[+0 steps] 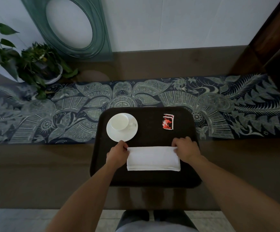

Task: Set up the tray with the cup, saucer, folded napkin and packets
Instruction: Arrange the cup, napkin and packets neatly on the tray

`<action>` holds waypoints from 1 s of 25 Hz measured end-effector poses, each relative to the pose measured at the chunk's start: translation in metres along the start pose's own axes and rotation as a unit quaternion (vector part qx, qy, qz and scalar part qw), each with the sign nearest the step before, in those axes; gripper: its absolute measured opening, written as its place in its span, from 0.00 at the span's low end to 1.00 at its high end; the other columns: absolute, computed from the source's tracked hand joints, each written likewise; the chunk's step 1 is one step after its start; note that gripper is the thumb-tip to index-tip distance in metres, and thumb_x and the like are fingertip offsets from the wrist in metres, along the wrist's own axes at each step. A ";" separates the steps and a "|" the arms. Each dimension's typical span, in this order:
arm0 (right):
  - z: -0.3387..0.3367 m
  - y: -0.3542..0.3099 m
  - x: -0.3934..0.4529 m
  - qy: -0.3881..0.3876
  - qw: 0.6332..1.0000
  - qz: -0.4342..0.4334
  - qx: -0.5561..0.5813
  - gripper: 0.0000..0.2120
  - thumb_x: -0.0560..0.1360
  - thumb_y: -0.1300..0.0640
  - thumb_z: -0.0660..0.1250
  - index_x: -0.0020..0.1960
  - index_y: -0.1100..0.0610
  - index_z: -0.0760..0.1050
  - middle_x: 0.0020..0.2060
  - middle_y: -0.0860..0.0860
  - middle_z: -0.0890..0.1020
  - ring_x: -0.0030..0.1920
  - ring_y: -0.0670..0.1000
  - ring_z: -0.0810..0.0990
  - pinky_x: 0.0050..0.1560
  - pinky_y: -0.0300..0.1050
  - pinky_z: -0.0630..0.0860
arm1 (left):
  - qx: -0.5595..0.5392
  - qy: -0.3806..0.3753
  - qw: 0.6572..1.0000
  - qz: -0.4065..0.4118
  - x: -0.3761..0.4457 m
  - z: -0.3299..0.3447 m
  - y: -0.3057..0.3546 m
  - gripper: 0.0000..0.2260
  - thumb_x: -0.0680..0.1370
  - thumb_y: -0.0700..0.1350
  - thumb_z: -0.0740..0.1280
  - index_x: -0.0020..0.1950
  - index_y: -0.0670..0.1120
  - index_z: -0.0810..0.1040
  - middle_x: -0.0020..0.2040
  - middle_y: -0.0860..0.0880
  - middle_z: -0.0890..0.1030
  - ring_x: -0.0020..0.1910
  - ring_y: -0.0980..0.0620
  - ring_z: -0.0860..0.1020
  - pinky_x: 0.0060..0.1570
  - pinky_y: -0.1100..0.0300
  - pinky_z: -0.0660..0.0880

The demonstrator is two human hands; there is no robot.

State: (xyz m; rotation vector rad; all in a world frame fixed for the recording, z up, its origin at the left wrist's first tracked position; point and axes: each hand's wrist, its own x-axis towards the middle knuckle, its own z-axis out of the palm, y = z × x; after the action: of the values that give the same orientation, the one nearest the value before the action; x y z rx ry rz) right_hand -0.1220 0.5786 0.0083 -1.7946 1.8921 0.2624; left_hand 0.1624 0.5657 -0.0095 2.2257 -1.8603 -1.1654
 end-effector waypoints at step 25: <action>0.045 -0.023 -0.030 0.102 0.983 -0.137 -0.060 0.21 0.79 0.41 0.57 0.69 0.48 0.69 0.65 0.50 0.73 0.66 0.53 0.70 0.66 0.52 0.66 | 0.121 0.138 0.954 0.236 -0.008 0.006 -0.053 0.09 0.75 0.51 0.71 0.52 0.50 0.80 0.49 0.52 0.78 0.47 0.49 0.76 0.45 0.53 0.72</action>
State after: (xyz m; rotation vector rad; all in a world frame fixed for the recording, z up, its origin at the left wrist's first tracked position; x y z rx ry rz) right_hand -0.0892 0.6243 -0.0106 -2.2103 1.7626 0.0984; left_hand 0.2042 0.5904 -0.0339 1.7564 -2.3168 -0.5446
